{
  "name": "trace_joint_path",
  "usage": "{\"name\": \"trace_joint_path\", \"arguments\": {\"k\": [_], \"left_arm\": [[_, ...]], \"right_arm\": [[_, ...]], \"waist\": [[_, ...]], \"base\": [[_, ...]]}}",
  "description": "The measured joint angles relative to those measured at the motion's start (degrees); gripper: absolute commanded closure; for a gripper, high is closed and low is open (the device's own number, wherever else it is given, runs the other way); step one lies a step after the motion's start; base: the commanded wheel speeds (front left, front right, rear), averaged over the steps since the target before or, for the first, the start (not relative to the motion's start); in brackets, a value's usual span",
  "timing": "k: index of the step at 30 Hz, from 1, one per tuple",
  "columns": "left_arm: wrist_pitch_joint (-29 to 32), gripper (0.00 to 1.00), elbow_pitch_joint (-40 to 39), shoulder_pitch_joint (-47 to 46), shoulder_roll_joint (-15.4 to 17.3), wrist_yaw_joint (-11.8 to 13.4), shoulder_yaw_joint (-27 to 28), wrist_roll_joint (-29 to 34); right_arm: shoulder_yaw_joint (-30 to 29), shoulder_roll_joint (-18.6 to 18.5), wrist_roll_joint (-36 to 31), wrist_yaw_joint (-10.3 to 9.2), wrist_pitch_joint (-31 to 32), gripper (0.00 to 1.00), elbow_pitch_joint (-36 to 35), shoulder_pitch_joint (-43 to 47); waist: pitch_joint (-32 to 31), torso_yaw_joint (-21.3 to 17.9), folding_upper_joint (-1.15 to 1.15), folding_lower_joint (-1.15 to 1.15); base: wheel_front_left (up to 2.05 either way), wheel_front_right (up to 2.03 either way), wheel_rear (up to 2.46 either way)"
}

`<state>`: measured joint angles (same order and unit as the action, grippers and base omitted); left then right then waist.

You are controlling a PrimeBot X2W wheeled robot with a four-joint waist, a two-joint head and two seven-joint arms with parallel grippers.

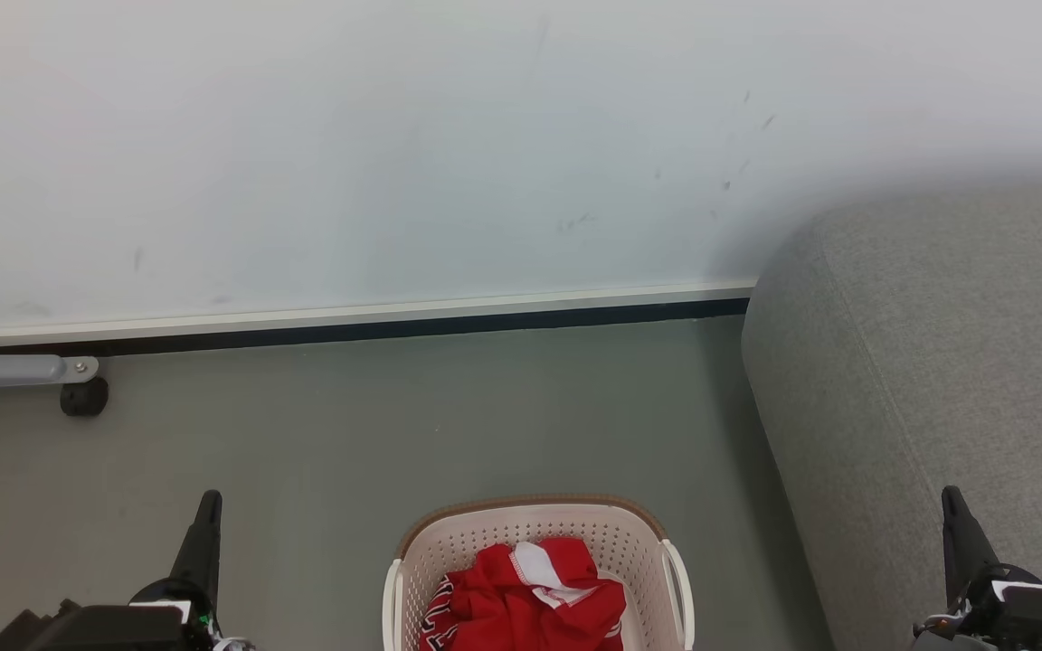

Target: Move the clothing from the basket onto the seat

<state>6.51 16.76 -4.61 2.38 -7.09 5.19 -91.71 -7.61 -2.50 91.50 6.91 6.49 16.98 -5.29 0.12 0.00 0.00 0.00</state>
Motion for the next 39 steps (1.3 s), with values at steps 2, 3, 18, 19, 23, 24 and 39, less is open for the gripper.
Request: {"name": "trace_joint_path", "arguments": {"k": [2, 3, 18, 19, 23, 24, 39], "left_arm": [[0.0, 1.0, 0.0, 0.0, 0.0, 0.0, 0.0, 0.0], [0.0, 1.0, 0.0, 0.0, 0.0, 0.0, 0.0, 0.0], [0.0, 1.0, 0.0, 0.0, 0.0, 0.0, 0.0, 0.0], [0.0, 1.0, 0.0, 0.0, 0.0, 0.0, 0.0, 0.0], [0.0, 1.0, 0.0, 0.0, 0.0, 0.0, 0.0, 0.0], [0.0, 1.0, 0.0, 0.0, 0.0, 0.0, 0.0, 0.0], [0.0, 1.0, 0.0, 0.0, -0.01, 0.0, 0.0, 0.0]], "right_arm": [[0.0, 0.0, 0.0, 0.0, 0.0, 1.0, 0.0, 0.0], [0.0, 0.0, 0.0, 0.0, 0.0, 1.0, 0.0, 0.0], [0.0, 0.0, 0.0, 0.0, 0.0, 1.0, 0.0, 0.0], [0.0, 0.0, 0.0, 0.0, 0.0, 1.0, 0.0, 0.0], [0.0, 0.0, 0.0, 0.0, 0.0, 1.0, -0.01, 0.0], [0.0, 0.0, 0.0, 0.0, 0.0, 1.0, -0.01, 0.0], [0.0, 0.0, 0.0, 0.0, 0.0, 1.0, -0.01, 0.0]], "waist": [[0.0, 0.0, 0.0, 0.0], [0.0, 0.0, 0.0, 0.0], [0.0, 0.0, 0.0, 0.0], [0.0, 0.0, 0.0, 0.0], [0.0, 0.0, 0.0, 0.0], [0.0, 0.0, 0.0, 0.0], [0.0, 0.0, 0.0, 0.0]], "base": [[0.0, 0.0, 0.0], [0.0, 0.0, 0.0], [0.0, 0.0, 0.0], [0.0, 0.0, 0.0], [0.0, 0.0, 0.0], [0.0, 0.0, 0.0], [0.0, 0.0, 0.0]]}}
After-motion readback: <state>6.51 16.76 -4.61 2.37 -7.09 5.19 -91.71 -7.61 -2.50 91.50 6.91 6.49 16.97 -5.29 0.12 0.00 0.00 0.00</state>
